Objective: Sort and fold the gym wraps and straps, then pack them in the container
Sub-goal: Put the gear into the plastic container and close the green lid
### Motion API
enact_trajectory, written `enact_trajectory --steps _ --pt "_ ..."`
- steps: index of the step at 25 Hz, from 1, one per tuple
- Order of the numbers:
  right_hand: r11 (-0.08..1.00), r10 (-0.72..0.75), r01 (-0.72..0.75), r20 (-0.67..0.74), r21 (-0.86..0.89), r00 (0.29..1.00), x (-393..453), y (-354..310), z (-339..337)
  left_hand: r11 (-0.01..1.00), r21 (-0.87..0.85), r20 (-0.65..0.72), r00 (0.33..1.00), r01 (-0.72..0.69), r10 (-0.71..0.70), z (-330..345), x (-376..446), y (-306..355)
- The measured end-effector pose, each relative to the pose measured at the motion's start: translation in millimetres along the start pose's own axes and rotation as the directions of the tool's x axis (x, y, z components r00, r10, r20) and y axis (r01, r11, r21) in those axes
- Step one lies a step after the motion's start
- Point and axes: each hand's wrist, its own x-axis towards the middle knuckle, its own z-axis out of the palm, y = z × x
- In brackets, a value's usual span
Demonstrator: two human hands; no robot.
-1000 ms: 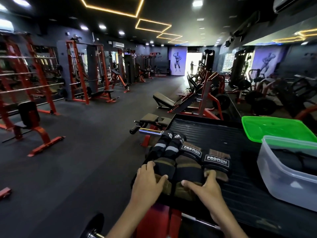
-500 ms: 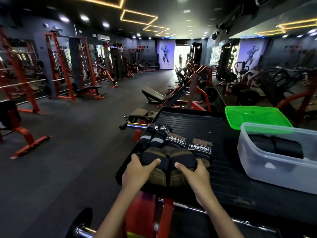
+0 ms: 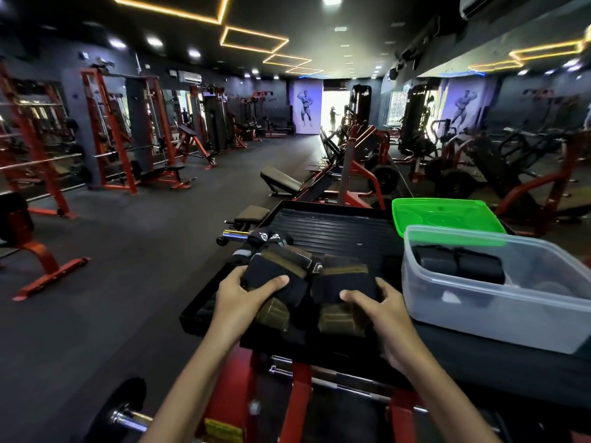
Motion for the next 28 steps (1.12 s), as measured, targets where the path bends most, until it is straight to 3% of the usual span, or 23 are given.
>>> enact_trajectory --steps 7,10,13,17,20,23,26,28 --pt "0.978 -0.165 0.163 -0.004 -0.133 0.986 -7.1 -84.4 -155.4 0.977 -0.021 0.172 0.962 -0.213 0.214 123.1 -25.5 59.3" --pt "0.961 -0.217 0.194 -0.103 -0.198 0.971 8.1 -116.4 -214.7 0.957 0.036 0.216 0.938 -0.287 0.273 175.8 -25.1 79.2" --pt "0.948 -0.242 0.182 -0.217 -0.263 0.946 28.2 -131.7 -258.9 0.952 0.020 0.247 0.924 -0.305 0.291 220.7 -17.7 84.0" --pt "0.914 -0.234 0.145 -0.201 -0.379 0.951 53.0 -129.6 -278.2 0.960 -0.010 0.245 0.930 -0.281 0.275 262.0 7.5 80.6" --pt "0.890 -0.108 0.006 -0.197 -0.456 0.975 70.0 -123.2 -274.0 0.965 0.019 0.283 0.927 -0.263 0.247 281.2 18.9 65.1" --pt "0.917 0.125 -0.093 0.058 -0.388 0.990 82.0 -111.3 -258.1 0.973 -0.005 0.185 0.956 -0.231 0.228 288.5 25.5 45.2" --pt "0.718 0.312 -0.065 0.238 -0.693 0.920 102.2 -87.5 -237.9 0.971 -0.106 0.053 0.974 -0.216 0.222 290.3 30.5 35.9" --pt "0.671 0.418 -0.042 0.330 -0.741 0.846 112.5 -71.2 -216.2 0.971 -0.116 0.055 0.974 -0.211 0.218 291.0 32.5 33.7"
